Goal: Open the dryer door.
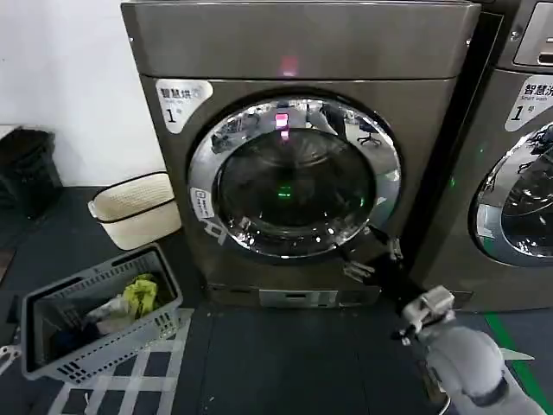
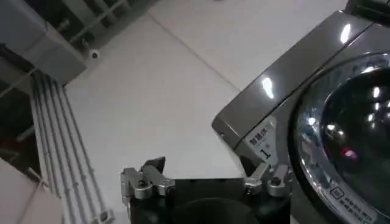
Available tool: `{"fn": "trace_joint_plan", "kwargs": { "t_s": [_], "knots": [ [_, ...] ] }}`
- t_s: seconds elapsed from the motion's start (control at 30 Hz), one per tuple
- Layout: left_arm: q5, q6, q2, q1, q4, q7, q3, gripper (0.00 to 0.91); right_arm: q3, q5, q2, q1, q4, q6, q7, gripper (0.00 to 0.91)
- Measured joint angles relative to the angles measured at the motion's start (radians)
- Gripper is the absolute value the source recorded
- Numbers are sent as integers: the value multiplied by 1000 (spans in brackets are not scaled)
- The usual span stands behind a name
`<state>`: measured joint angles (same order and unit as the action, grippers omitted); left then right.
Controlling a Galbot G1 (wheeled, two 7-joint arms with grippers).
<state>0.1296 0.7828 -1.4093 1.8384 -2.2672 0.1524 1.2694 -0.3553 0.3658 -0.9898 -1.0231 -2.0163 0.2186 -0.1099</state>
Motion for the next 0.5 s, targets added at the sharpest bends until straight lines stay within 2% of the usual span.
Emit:
{"fn": "trace_joint_plan", "kwargs": {
  "t_s": [0.5],
  "knots": [
    [-9, 5, -11, 10, -15, 0, -3, 907, 127, 19, -19, 177, 108, -4, -25, 907]
  ]
}}
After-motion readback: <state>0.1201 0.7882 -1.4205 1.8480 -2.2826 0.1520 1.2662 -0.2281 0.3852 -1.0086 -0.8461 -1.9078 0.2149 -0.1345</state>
